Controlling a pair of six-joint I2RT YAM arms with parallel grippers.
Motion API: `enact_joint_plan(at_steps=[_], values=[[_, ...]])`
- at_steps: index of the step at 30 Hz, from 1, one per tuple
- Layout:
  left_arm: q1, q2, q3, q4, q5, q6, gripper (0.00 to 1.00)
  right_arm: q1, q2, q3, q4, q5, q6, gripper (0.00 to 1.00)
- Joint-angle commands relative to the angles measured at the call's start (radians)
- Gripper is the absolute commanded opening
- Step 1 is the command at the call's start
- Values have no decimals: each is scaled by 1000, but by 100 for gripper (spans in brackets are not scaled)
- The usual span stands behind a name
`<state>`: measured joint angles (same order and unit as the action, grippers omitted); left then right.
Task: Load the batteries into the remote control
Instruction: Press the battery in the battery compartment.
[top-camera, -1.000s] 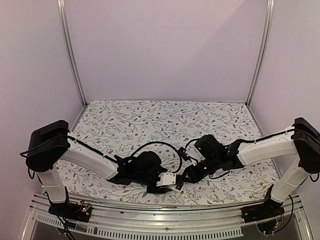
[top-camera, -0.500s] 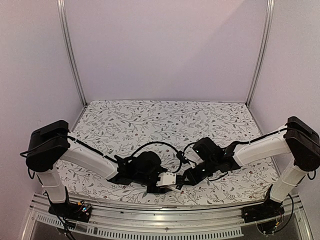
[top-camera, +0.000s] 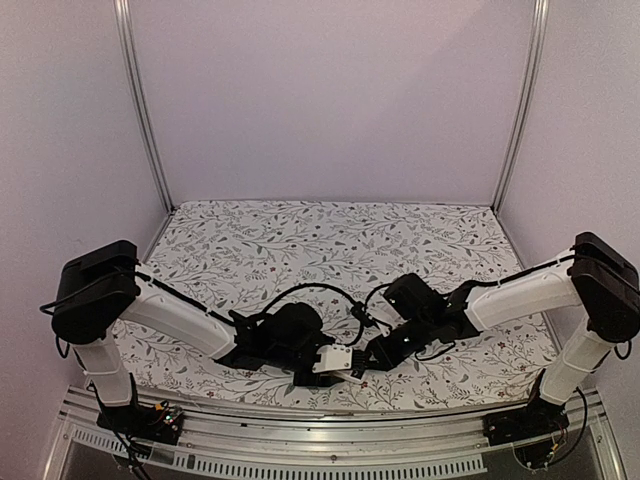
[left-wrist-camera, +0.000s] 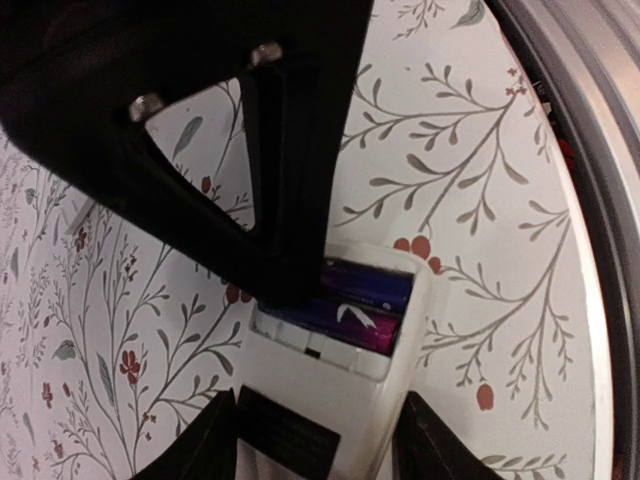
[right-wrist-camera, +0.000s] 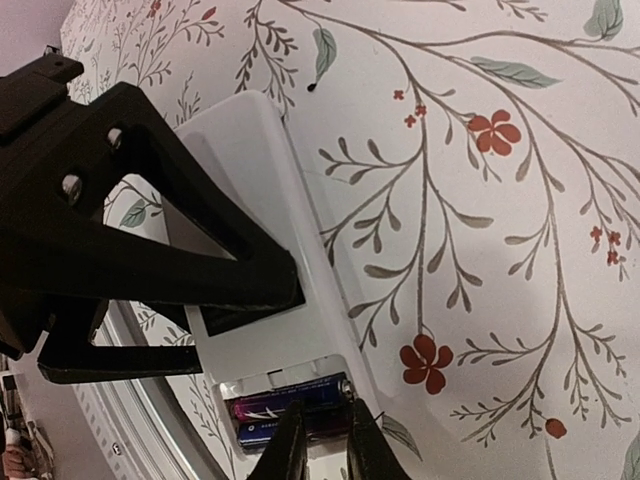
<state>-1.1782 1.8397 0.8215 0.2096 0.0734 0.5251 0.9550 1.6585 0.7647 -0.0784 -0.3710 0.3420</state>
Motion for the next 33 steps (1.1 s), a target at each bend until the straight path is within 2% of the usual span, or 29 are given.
enact_joint_plan(at_steps=[1,4,7,8,12,18,28,33], values=[[-11,72,-53,-168,-33,8,53,-4,-35,29,-84,48,-29,16],[-11,72,-53,-171,-33,9,53,-4,-30,41,-87,54,-32,18],[-11,69,-53,-172,-31,10,53,-6,-22,47,-82,60,-37,28],[-12,69,-53,-173,-30,10,53,-7,-21,48,-76,56,-35,29],[-12,70,-51,-173,-27,9,53,-10,2,57,-55,51,-39,23],[-12,57,-51,-176,-24,1,53,-16,18,65,-49,51,-43,21],[-1,-5,-52,-183,52,-67,72,-32,-17,66,-52,45,-28,20],[39,-5,-33,-189,112,-99,75,-46,-29,65,-55,33,15,18]])
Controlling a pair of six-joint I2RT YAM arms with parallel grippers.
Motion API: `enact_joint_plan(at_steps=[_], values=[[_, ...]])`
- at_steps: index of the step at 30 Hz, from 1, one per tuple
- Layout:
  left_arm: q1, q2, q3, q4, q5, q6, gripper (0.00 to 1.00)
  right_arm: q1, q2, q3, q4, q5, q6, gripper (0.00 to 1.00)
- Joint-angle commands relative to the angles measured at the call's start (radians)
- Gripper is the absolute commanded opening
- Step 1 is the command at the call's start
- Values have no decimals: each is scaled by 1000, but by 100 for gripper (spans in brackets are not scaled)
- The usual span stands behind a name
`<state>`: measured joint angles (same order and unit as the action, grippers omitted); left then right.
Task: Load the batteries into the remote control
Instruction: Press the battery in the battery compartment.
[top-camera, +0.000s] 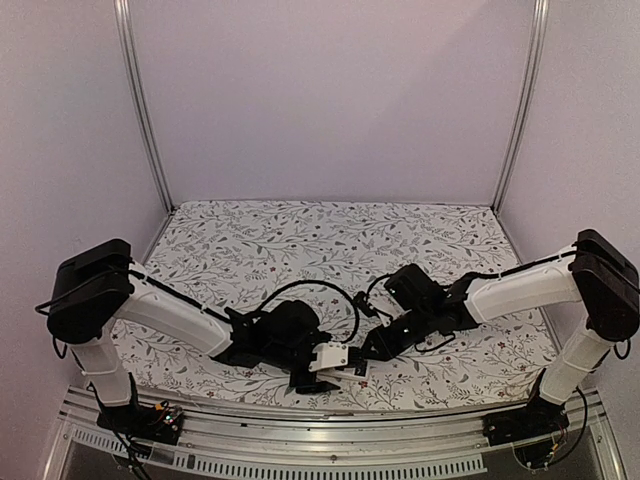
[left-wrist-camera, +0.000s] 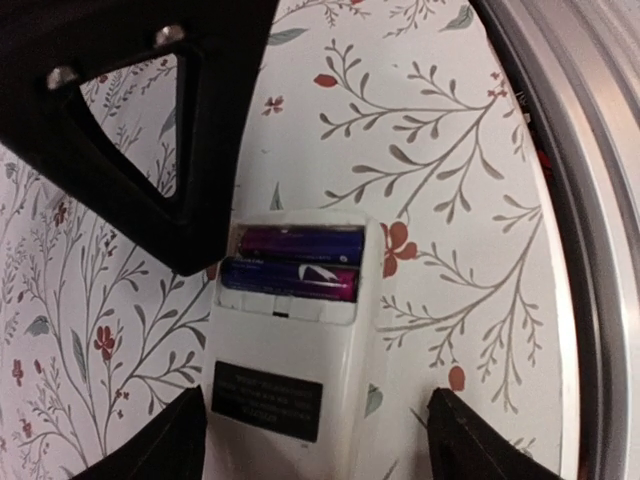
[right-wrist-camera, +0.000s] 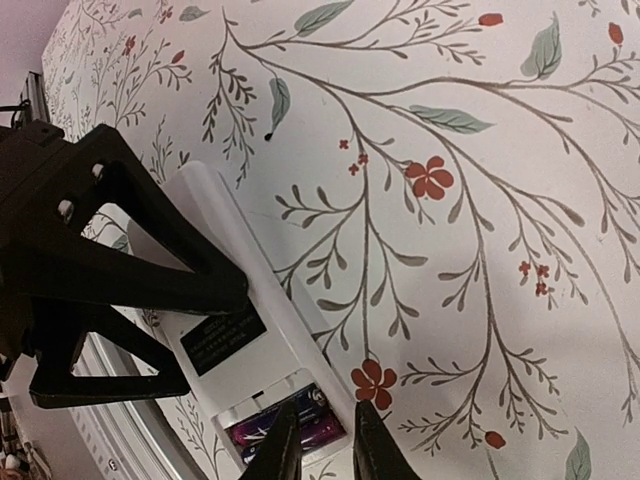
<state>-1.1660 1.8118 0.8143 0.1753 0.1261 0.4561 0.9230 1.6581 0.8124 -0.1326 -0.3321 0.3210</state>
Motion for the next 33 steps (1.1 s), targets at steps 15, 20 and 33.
enact_joint_plan(at_steps=[15,20,33], values=[[77,14,28,-172,167,-68,84,-17,-106,-4,-33,39,154,17],[81,42,52,-214,121,-91,83,-17,-123,-5,-61,56,179,19],[79,29,23,-128,68,-158,65,-13,-62,14,-47,15,247,13]])
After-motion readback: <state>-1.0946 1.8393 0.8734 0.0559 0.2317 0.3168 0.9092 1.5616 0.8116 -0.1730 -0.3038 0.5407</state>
